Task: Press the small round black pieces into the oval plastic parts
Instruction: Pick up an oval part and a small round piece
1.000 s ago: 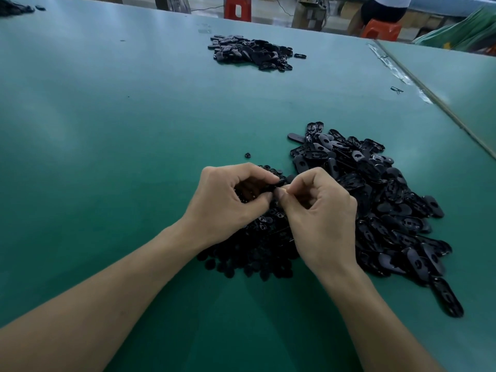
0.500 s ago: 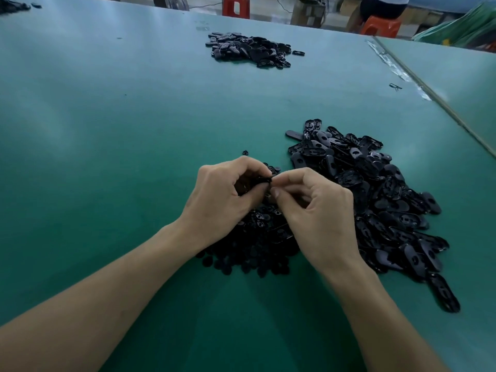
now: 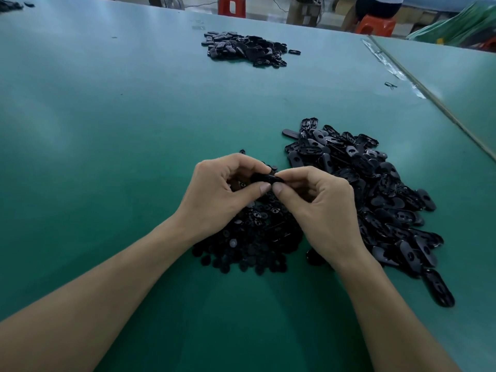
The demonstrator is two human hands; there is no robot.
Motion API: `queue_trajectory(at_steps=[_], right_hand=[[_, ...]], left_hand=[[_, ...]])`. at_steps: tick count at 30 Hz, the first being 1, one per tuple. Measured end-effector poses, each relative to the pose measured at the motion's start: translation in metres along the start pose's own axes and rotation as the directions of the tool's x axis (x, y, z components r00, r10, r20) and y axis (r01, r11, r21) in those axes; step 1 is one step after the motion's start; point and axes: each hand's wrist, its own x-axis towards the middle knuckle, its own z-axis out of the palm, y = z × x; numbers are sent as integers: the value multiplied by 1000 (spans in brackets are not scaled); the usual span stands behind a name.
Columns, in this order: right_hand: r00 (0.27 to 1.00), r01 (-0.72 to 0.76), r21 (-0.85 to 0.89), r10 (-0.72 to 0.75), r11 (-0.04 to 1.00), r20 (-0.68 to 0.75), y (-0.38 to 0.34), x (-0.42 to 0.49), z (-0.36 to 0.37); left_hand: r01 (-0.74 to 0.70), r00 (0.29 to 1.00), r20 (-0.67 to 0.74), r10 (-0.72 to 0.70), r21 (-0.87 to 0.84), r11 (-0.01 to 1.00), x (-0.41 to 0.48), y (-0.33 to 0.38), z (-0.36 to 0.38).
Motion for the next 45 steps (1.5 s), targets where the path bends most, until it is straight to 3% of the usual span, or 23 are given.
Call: queue_trajectory(at_steps=[45], right_hand=[[999,-12,-80,15,997,38,-4,1,-1]], left_hand=[[14,1000,-13,-14,-24,1000,0,1,-1]])
